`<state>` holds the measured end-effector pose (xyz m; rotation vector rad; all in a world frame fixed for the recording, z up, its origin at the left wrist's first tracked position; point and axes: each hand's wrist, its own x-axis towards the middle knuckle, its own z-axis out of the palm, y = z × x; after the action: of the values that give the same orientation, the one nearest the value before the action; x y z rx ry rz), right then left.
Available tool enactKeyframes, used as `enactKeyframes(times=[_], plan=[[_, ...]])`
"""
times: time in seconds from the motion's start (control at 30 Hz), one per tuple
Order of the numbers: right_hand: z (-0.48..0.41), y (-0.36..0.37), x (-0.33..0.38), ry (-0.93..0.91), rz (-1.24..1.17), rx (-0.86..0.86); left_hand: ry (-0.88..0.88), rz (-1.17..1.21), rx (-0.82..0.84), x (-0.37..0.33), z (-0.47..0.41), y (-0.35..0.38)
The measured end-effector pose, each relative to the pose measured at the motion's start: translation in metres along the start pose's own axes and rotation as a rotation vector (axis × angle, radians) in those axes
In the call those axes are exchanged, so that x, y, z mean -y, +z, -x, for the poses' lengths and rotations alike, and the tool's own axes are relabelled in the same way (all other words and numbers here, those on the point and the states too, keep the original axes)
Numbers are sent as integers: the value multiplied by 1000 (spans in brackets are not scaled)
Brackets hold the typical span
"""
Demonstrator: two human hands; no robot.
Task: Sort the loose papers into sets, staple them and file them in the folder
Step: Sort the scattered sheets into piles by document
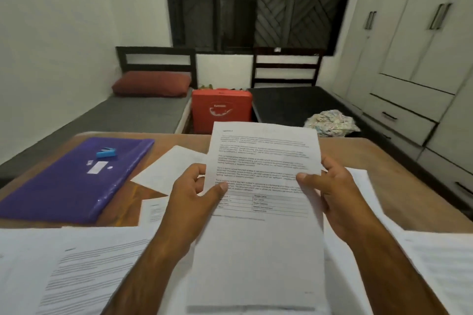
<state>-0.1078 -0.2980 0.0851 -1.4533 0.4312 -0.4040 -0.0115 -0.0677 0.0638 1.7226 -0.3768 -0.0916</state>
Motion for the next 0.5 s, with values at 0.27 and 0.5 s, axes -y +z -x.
enactKeyframes(times=[0.27, 0.5], plan=[[48, -160, -9, 25, 266, -515, -135, 114, 254, -2, 48, 177], [93, -290, -25, 162, 848, -649, -351, 250, 430, 8, 115, 332]])
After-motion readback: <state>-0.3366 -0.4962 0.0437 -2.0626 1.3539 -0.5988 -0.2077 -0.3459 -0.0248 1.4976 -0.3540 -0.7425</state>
